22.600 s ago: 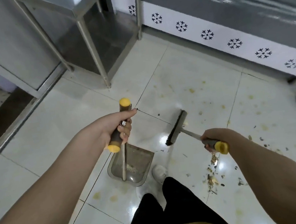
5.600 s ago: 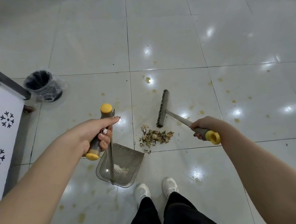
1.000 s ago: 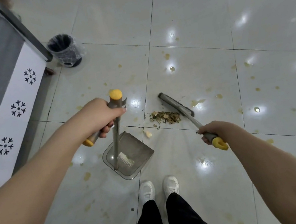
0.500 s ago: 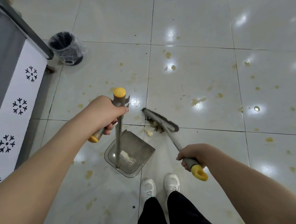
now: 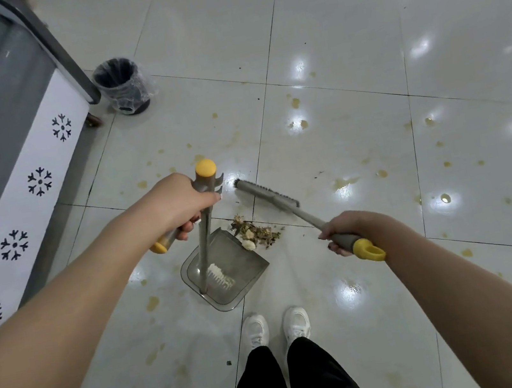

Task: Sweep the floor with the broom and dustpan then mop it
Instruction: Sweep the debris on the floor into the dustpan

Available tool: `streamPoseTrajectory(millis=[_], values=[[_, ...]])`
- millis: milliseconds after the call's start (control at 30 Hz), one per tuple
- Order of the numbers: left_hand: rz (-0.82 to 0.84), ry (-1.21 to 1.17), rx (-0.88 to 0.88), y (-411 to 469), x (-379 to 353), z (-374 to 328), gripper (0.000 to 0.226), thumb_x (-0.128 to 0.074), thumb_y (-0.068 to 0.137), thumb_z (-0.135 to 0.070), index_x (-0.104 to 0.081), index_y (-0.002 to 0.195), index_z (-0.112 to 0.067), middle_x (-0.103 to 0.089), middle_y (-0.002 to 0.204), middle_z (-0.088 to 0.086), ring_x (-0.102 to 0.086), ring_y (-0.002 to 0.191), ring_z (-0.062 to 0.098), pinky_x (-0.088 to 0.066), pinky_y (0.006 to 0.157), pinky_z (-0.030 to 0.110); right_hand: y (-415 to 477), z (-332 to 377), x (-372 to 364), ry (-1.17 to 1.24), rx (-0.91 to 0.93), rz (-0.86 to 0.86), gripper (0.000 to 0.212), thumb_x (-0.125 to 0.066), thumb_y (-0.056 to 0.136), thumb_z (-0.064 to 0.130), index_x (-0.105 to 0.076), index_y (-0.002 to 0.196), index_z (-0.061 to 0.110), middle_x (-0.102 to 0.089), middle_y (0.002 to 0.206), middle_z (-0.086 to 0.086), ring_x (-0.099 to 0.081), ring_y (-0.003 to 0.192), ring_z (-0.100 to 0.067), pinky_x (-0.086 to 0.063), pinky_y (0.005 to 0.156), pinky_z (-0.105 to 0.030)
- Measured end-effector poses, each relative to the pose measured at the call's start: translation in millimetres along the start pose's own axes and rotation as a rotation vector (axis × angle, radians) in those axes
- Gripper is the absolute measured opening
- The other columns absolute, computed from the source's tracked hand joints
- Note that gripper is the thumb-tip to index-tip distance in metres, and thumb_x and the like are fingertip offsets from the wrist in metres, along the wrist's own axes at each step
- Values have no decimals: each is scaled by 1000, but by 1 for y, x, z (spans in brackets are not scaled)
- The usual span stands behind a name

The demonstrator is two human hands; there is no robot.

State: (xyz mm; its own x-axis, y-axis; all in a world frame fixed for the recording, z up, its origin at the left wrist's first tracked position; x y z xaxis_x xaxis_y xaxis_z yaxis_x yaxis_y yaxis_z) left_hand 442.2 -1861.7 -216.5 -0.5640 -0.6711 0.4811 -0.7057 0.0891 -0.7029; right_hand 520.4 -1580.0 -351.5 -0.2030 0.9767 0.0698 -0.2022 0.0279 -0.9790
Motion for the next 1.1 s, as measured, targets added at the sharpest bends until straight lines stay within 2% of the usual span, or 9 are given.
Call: streamPoseTrajectory(millis=[100,200,333,433,667,767,867,1033,1100], values=[[-9,-8,21,-2,-1,2,31,-61,89,-26,-48,66,-8,-38,42,0,-32,25,10,-34,33,17,20,8,-3,-20,61,-63,20,-53,90,-2,-43,108,-3,-60,67,-22,-62,49,-28,-56,46,-34],[-13,-18,33,-4,1,8,30,-59,90,-24,-47,68,-9,-37,48,4,-30,24,10,-32,33,16,38,7,-3,-113,40,-108,23,-52,88,-3,-45,110,-4,-63,69,-25,-66,49,-31,-57,52,-40],[-27,-22,42,-4,11,17,22,-59,91,-24,-51,78,-8,-37,52,6,-29,24,10,-32,33,16,51,-13,-12,-141,-55,-147,25,-53,95,13,-39,112,0,-60,68,-19,-60,43,-23,-53,41,-29],[-20,-32,28,-5,8,20,23,-60,90,-25,-52,76,-8,-38,49,4,-30,25,10,-33,33,17,53,-37,-28,-147,-65,-145,30,-47,99,27,-35,113,2,-55,61,-13,-52,43,-19,-46,38,-22],[-10,-30,0,-3,8,20,28,-60,89,-26,-49,70,-10,-38,48,2,-32,26,9,-34,33,18,30,-42,-65,-177,-136,7,26,-46,99,23,-36,112,3,-53,63,-9,-51,50,-18,-46,40,-21],[-6,-37,4,-5,6,22,27,-60,89,-27,-50,71,-10,-37,46,1,-31,25,9,-34,33,18,12,-52,-86,-210,-189,99,22,-48,98,23,-43,105,3,-55,58,-7,-52,46,-17,-47,44,-23],[-9,-30,4,-10,3,22,27,-61,89,-28,-51,71,-10,-38,47,1,-32,26,9,-34,33,18,-6,-55,-100,-184,-243,220,26,-50,96,28,-46,81,7,-52,41,-2,-49,32,-14,-45,45,-22],[-4,-43,11,-16,1,24,23,-60,89,-27,-54,76,-8,-40,51,3,-32,26,9,-33,32,17,-36,-37,-77,63,-250,342,31,-49,97,23,-41,70,9,-43,40,0,-41,28,-8,-37,31,-14],[-2,-57,18,-17,1,24,24,-60,89,-27,-54,77,-8,-39,51,3,-32,26,9,-32,33,17,-47,-29,-57,69,-266,368,35,-48,96,27,-41,66,10,-42,39,2,-42,27,-6,-36,29,-13]])
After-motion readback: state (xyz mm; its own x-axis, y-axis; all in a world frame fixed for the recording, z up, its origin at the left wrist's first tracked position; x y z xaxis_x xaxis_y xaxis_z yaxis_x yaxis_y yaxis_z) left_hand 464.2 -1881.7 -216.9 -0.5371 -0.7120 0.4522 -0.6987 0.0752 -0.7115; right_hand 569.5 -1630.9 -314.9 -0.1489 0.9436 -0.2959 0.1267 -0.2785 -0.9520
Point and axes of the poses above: each hand's wrist, its own y-axis towards the middle knuckle, its own x-axis out of the back of the hand, z = x × y, the point moved 1 cm from there along y, towards the middle knuckle
